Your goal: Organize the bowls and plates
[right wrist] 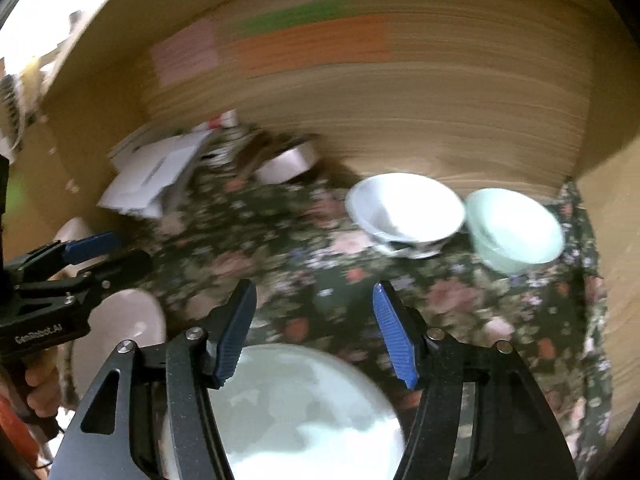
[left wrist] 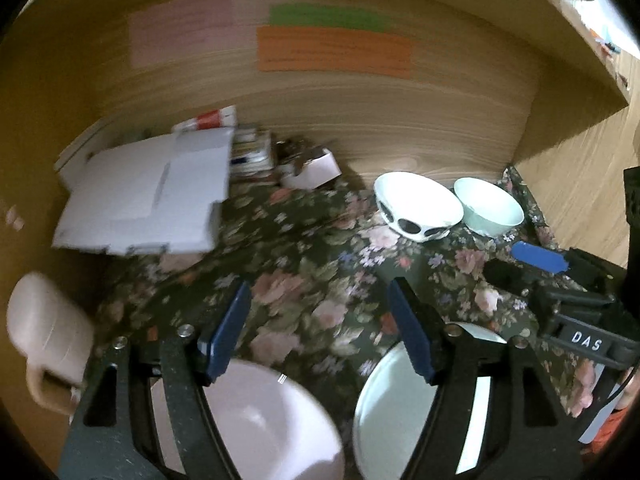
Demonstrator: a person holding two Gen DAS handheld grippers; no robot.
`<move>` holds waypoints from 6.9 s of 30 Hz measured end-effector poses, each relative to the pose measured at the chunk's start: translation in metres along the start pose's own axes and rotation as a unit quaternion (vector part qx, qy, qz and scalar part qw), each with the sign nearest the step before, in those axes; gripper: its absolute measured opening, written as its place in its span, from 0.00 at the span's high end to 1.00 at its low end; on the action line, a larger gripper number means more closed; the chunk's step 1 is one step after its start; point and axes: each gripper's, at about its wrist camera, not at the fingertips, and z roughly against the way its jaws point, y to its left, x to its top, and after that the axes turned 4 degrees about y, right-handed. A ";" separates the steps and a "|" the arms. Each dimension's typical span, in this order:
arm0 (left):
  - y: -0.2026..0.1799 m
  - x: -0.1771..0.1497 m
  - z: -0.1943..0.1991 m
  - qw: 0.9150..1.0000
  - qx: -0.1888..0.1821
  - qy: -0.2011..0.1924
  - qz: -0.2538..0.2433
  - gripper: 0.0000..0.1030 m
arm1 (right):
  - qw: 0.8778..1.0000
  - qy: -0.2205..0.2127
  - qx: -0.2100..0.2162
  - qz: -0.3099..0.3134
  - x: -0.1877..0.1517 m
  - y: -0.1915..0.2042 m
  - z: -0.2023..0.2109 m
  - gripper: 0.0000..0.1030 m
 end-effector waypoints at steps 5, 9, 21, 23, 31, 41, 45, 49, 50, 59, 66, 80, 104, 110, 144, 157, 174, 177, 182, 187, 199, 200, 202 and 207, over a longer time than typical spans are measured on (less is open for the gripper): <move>-0.009 0.023 -0.033 1.000 -0.020 0.020 -0.003 0.31 | 1.000 0.003 -0.019 -0.024 0.013 -0.032 -0.017 0.44; -0.014 0.040 -0.060 0.999 -0.018 0.028 -0.003 0.31 | 0.999 0.013 -0.027 -0.046 0.023 -0.054 -0.039 0.44; -0.016 0.066 -0.125 0.998 -0.027 0.058 0.006 0.31 | 0.992 0.051 -0.038 -0.111 0.041 -0.101 -0.105 0.55; -0.017 0.067 -0.127 0.998 -0.026 0.057 0.006 0.31 | 0.990 0.062 -0.029 -0.121 0.041 -0.106 -0.113 0.59; -0.017 0.062 -0.134 0.998 -0.025 0.065 0.004 0.31 | 0.988 0.075 -0.036 -0.128 0.041 -0.106 -0.127 0.64; -0.027 0.056 -0.137 0.997 -0.030 0.064 -0.009 0.31 | 0.987 0.105 -0.039 -0.111 0.042 -0.101 -0.150 0.72; -0.025 0.055 -0.140 0.997 -0.032 0.071 -0.003 0.31 | 0.990 0.115 -0.026 -0.081 0.041 -0.091 -0.151 0.81; -0.023 0.053 -0.149 0.995 -0.031 0.090 0.001 0.31 | 0.990 0.129 -0.013 -0.045 0.035 -0.074 -0.144 0.83; -0.023 0.052 -0.151 0.995 -0.031 0.096 0.001 0.31 | 0.990 0.135 -0.007 -0.036 0.032 -0.070 -0.141 0.84; -0.042 0.041 -0.168 0.988 -0.027 0.148 -0.029 0.34 | 0.987 0.155 0.016 -0.031 0.006 -0.057 -0.111 0.80; -0.046 0.036 -0.180 0.982 -0.035 0.183 -0.018 0.46 | 0.992 0.114 0.013 -0.048 0.008 -0.071 -0.075 0.61; -0.049 0.035 -0.194 0.979 -0.043 0.196 -0.025 0.80 | 0.987 0.146 0.014 -0.063 0.017 -0.068 -0.121 0.85; -0.046 0.035 -0.103 0.992 -0.040 0.110 -0.041 0.81 | 0.997 0.076 0.004 -0.034 0.023 -0.034 -0.033 0.86; -0.039 0.026 -0.069 0.995 -0.033 0.087 -0.037 0.81 | 0.998 0.062 0.006 -0.021 0.022 -0.015 -0.015 0.86; 0.085 -0.075 0.050 0.995 0.035 0.058 0.075 0.81 | 0.990 0.064 0.109 0.064 -0.032 0.138 -0.015 0.86; 0.108 -0.112 0.038 0.990 0.035 0.088 0.104 0.81 | 0.982 0.108 0.138 0.070 -0.056 0.157 -0.043 0.86; 0.117 -0.126 0.024 0.987 0.042 0.101 0.114 0.81 | 0.980 0.125 0.125 0.088 -0.061 0.159 -0.055 0.86; 0.115 -0.124 0.019 0.988 0.053 0.103 0.107 0.81 | 0.981 0.122 0.124 0.087 -0.059 0.157 -0.053 0.86; 0.112 -0.120 0.014 0.988 0.064 0.103 0.099 0.81 | 0.982 0.117 0.124 0.083 -0.055 0.154 -0.050 0.86; 0.112 -0.117 0.008 0.987 0.062 0.106 0.100 0.81 | 0.984 0.106 0.117 0.086 -0.052 0.151 -0.046 0.86; 0.097 -0.095 0.015 0.990 0.097 0.075 0.063 0.47 | 0.984 0.096 0.126 0.079 -0.050 0.140 -0.041 0.83; 0.093 -0.092 0.019 0.991 0.104 0.062 0.053 0.47 | 0.984 0.093 0.126 0.079 -0.049 0.139 -0.039 0.83; 0.090 -0.085 0.022 0.992 0.098 0.058 0.048 0.47 | 0.985 0.087 0.124 0.079 -0.047 0.137 -0.034 0.83; 0.076 -0.072 0.033 0.994 0.085 0.041 0.048 0.46 | 0.988 0.072 0.117 0.073 -0.040 0.122 -0.021 0.78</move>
